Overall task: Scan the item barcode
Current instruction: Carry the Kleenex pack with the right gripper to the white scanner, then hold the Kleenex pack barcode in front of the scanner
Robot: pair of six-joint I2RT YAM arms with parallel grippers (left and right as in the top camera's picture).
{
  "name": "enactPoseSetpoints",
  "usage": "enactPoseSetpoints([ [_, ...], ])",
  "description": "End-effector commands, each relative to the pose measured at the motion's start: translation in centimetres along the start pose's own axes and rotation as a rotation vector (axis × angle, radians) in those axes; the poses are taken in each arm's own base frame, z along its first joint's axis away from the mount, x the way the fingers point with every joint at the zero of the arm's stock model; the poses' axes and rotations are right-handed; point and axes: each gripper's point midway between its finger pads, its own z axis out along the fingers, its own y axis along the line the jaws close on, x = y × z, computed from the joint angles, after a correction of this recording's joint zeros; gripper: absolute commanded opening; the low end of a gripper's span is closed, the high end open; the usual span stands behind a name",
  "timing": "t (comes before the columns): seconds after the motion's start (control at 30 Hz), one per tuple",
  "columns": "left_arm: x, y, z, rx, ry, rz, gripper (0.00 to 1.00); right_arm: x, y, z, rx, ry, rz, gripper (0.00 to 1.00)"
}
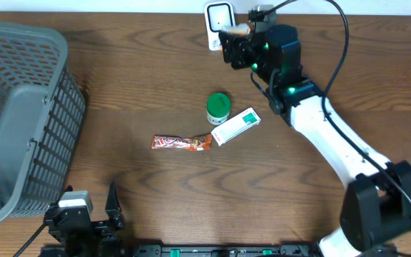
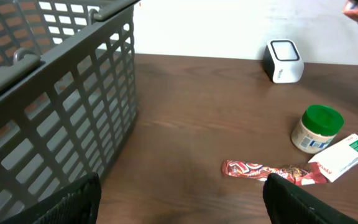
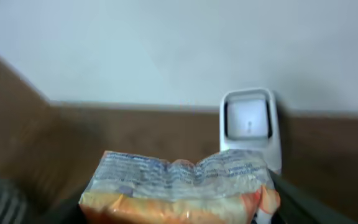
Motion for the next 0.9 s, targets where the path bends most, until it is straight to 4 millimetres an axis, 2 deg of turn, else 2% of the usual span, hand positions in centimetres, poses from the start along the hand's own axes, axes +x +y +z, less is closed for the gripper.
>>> enactPoseSetpoints([
  [0.0, -0.1, -0.2, -0.1, 0.009, -0.009, 0.001, 0.84, 0.1, -2.9, 2.4, 0.110, -0.078, -0.039, 0.66],
  [0.23, -0.1, -0.2, -0.1, 0.009, -0.009, 0.001, 0.84, -0.4, -4.0, 6.3, 0.118, -0.184, -0.041, 0.64],
  [0.53, -0.1, -0.2, -0.1, 0.009, -0.009, 0.001, 0.84, -1.4, -4.5, 13.3, 0.110, -0.237, -0.096, 0.63],
  [0.67, -0.1, -0.2, -0.1, 0.009, -0.009, 0.001, 0.84, -0.8, -5.9, 16.0, 0.163, -0.233, -0.093, 0.63],
  [0.87, -0.1, -0.2, -0.1, 0.009, -0.009, 0.001, 0.84, 1.7, -7.6, 19.1, 0.195, -0.207, -0.092, 0.64],
])
